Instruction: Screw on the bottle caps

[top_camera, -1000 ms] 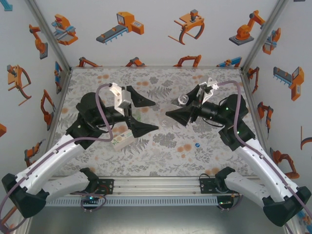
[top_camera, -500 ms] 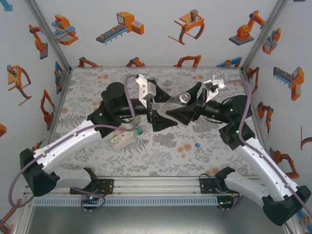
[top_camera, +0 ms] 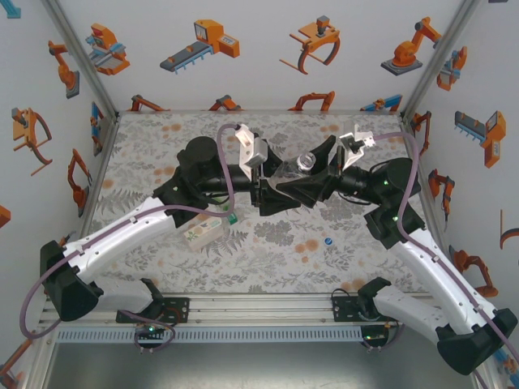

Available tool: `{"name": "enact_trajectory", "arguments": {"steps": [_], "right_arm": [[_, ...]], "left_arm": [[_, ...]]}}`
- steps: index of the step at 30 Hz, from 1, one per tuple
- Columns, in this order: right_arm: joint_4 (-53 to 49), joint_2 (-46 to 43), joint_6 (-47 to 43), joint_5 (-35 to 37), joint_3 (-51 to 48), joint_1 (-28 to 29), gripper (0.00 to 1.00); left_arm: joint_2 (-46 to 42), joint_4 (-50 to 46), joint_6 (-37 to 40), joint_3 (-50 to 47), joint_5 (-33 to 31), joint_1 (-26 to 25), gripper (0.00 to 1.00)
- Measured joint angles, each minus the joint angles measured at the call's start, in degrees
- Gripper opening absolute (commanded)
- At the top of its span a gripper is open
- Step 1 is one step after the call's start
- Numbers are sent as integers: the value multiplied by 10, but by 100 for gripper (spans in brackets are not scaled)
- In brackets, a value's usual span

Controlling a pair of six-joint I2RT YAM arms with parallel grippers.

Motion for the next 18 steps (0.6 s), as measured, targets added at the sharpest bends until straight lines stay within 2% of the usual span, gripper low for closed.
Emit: {"name": "enact_trajectory", "arguments": {"steps": [9, 14, 15, 16, 18], "right_arm": [[0, -2, 0, 5, 0, 0, 17], [-3, -7, -2, 7, 0, 0, 20], [-6, -8, -2, 8, 0, 0, 27], [-10, -10, -3, 9, 0, 0, 41], [-24, -16, -10, 13, 0, 3, 60]], "left_arm": [[0, 4, -3, 0, 10, -3, 51], [0, 9, -3, 0, 11, -4, 48], [-1, 8, -3, 0, 10, -5, 48], [-2, 8, -3, -1, 10, -6, 48], [-5, 8, 0, -5, 8, -8, 47]]}}
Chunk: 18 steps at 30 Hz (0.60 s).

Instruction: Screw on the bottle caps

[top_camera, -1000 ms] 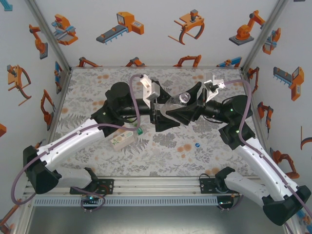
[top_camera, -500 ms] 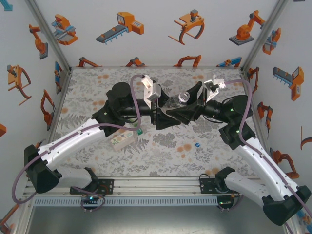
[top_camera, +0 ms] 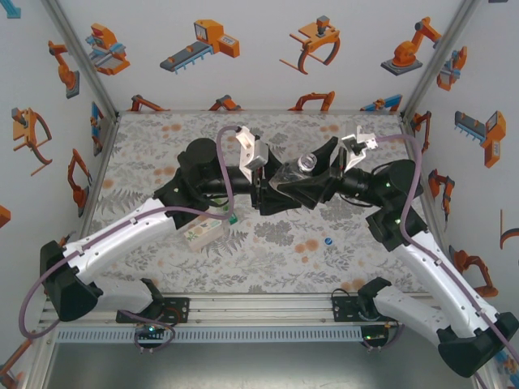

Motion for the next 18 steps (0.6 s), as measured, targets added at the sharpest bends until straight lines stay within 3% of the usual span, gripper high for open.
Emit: {"name": "enact_trajectory", "arguments": {"steps": [3, 9, 18], "right_arm": [[-38, -16, -18, 16, 0, 3, 72], [-131, -63, -66, 70, 16, 1, 75], [-287, -104, -106, 182, 16, 1, 73]], "left_arm": [[-15, -7, 6, -18, -8, 2, 46], [-78, -16, 11, -68, -56, 16, 43], [-154, -68, 10, -134, -191, 16, 16]]}}
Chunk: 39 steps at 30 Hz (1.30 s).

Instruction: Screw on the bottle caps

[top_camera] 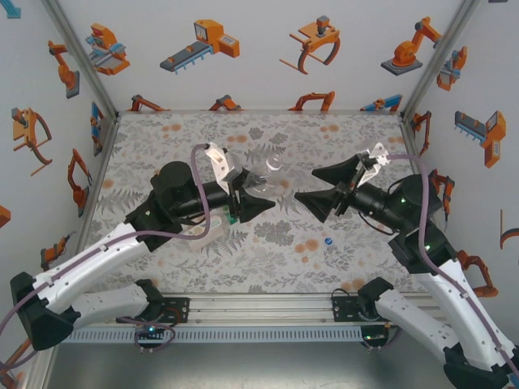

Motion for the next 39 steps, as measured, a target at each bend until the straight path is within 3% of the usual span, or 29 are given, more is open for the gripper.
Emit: {"name": "enact_trajectory", "arguments": {"steps": [8, 13, 22, 29, 39], "right_arm": [[-162, 2, 8, 157, -28, 0, 70], [-234, 17, 42, 223, -82, 0, 68], [-300, 52, 112, 285, -178, 0, 66], [-305, 134, 139, 324, -183, -5, 60], [-293, 255, 148, 320, -172, -25, 50]], "left_arm": [[-48, -40, -17, -40, -64, 0, 0], [-78, -55, -37, -62, -84, 0, 0], [-116, -57, -64, -104, -109, 0, 0], [-103, -60, -66, -104, -110, 0, 0], [-80, -68, -66, -101, -108, 0, 0]]}}
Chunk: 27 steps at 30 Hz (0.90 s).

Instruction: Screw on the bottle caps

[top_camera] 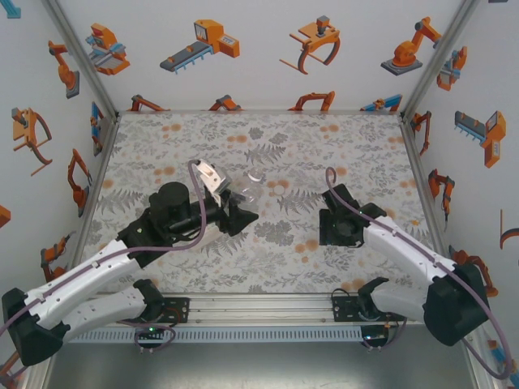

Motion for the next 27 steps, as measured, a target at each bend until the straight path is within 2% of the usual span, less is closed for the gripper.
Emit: {"name": "enact_trajectory", "arguments": {"steps": [12, 27], "right_arm": [[55, 63, -16, -28, 1, -46, 48], [100, 123, -31, -34, 1, -54, 41]], "left_arm": [[3, -10, 4, 14, 0, 0, 0], [26, -10, 4, 14, 0, 0, 0]]}}
